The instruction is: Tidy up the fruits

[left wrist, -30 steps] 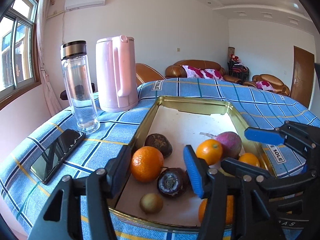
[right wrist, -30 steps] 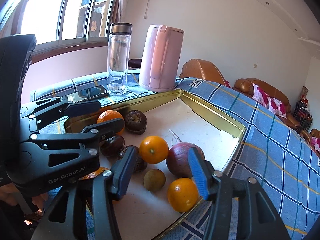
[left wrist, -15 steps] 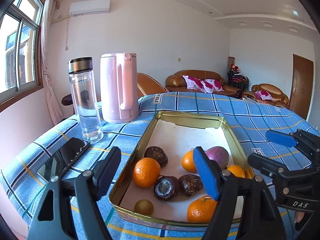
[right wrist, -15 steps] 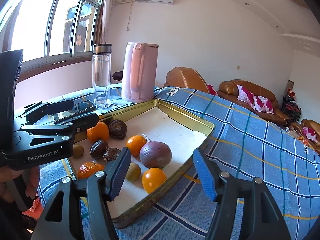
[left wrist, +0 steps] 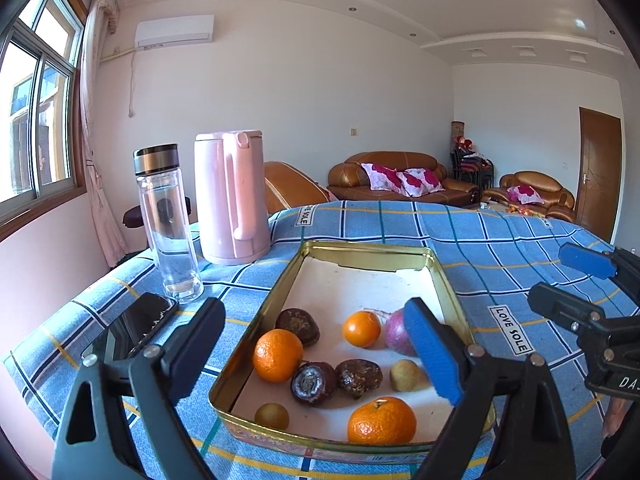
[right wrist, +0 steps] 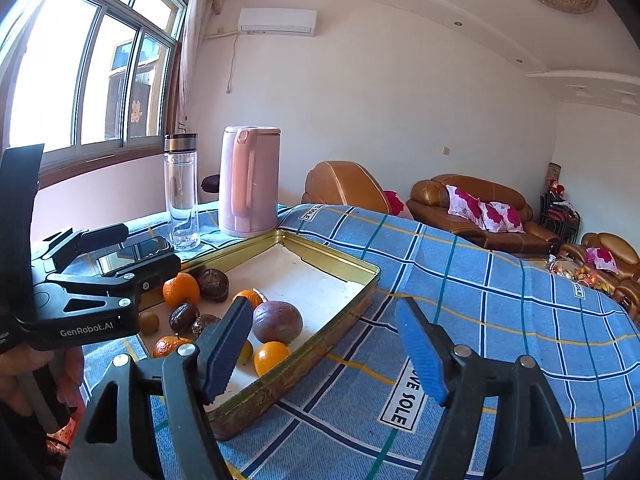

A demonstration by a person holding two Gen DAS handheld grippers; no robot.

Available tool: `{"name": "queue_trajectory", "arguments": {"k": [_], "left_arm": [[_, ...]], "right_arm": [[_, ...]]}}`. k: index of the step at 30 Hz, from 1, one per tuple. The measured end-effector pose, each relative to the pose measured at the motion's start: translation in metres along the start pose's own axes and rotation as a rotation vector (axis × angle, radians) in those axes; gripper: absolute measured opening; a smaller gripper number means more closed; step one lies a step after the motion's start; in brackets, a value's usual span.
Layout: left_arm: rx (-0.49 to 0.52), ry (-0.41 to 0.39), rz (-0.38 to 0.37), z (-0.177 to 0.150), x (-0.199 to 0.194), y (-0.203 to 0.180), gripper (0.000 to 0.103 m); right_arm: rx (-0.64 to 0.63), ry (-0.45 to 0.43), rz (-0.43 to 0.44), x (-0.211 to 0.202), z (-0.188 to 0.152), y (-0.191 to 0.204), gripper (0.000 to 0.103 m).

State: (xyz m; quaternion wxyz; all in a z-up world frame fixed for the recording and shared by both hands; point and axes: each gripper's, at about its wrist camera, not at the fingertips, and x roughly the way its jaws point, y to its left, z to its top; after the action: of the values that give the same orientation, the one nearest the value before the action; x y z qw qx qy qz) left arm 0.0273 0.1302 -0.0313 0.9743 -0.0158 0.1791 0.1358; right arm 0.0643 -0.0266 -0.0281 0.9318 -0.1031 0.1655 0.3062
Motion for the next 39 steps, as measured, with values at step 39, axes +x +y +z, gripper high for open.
{"name": "queue_trajectory", "arguments": {"k": [39], "left_arm": [[0.067, 0.007, -0.003, 0.002, -0.006, -0.021, 0.103]], "right_arm": [[0.032, -0.052, -0.046, -0.022, -0.007, -0.015, 0.081]]}}
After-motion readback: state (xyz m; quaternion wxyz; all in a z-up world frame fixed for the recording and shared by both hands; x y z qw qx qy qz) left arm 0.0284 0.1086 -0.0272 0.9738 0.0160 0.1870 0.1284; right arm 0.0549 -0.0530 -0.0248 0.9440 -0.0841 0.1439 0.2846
